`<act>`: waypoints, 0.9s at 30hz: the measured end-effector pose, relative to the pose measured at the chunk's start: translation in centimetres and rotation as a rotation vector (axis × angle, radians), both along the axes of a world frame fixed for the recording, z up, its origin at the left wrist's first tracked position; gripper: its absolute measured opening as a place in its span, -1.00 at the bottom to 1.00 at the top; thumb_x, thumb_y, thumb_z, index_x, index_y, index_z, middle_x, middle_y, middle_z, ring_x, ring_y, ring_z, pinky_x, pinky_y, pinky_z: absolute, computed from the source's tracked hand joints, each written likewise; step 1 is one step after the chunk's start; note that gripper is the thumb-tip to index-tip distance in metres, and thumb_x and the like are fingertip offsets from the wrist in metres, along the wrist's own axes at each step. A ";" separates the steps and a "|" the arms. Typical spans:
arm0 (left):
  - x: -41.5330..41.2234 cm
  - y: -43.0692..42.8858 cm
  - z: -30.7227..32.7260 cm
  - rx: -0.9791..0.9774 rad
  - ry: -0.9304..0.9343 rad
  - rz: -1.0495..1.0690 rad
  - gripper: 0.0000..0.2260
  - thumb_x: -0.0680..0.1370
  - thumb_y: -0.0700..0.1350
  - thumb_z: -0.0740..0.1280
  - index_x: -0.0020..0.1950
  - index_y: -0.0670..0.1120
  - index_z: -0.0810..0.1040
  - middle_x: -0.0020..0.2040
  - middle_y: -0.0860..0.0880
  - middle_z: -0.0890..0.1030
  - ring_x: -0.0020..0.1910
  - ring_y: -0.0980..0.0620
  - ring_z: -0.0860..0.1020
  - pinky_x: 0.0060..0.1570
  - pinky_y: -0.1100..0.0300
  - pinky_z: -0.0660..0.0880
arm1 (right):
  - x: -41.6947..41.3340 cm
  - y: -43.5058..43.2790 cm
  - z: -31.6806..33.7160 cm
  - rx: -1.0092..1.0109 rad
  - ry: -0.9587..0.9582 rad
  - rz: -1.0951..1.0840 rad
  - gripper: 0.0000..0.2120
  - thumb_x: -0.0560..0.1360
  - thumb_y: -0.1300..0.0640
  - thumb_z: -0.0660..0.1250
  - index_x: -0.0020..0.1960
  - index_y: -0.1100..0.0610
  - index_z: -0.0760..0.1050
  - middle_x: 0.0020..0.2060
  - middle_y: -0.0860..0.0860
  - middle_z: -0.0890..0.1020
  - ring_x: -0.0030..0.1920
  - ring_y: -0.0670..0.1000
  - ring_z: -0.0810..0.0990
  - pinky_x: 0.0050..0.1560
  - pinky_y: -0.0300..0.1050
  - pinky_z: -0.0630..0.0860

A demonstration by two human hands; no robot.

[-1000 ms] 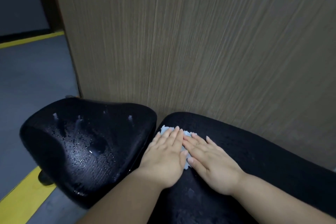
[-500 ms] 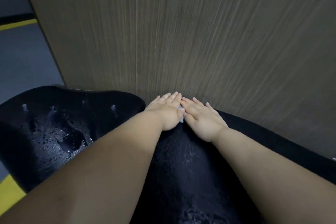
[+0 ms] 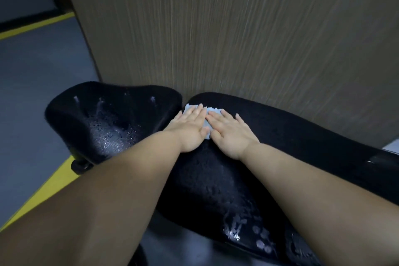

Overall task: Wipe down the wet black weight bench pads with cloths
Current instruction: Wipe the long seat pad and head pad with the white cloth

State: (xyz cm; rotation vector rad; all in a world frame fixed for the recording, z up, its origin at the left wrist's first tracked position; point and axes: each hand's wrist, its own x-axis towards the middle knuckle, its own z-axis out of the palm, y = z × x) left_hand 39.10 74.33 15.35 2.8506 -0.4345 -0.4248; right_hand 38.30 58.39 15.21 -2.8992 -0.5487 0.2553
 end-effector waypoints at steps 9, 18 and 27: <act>-10.0 2.5 0.2 0.047 0.023 0.007 -0.47 0.70 0.04 -0.09 0.58 -0.03 -0.29 0.57 0.07 -0.30 0.52 0.14 -0.33 0.50 0.13 -0.30 | -9.1 1.5 0.5 0.023 0.042 0.120 -0.49 0.63 -0.04 -0.11 0.56 -0.12 -0.13 0.54 -0.20 -0.07 0.53 -0.10 -0.21 0.51 0.00 -0.28; -18.4 3.7 -0.8 0.091 -0.021 0.051 -0.45 0.69 0.07 -0.10 0.54 -0.04 -0.36 0.51 0.13 -0.39 0.40 0.22 -0.45 0.45 0.16 -0.40 | -16.5 2.7 0.3 0.066 0.039 0.170 -0.46 0.62 0.00 -0.06 0.57 -0.09 -0.12 0.54 -0.20 -0.07 0.53 -0.10 -0.26 0.48 -0.05 -0.34; -19.3 0.4 -0.4 0.119 -0.006 -0.025 -0.45 0.69 0.10 -0.13 0.55 -0.04 -0.34 0.55 0.08 -0.36 0.48 0.14 -0.41 0.48 0.12 -0.37 | -18.7 0.0 1.1 0.178 0.109 0.062 -0.52 0.66 -0.03 -0.09 0.56 -0.11 -0.07 0.53 -0.24 -0.04 0.52 -0.15 -0.21 0.49 -0.15 -0.30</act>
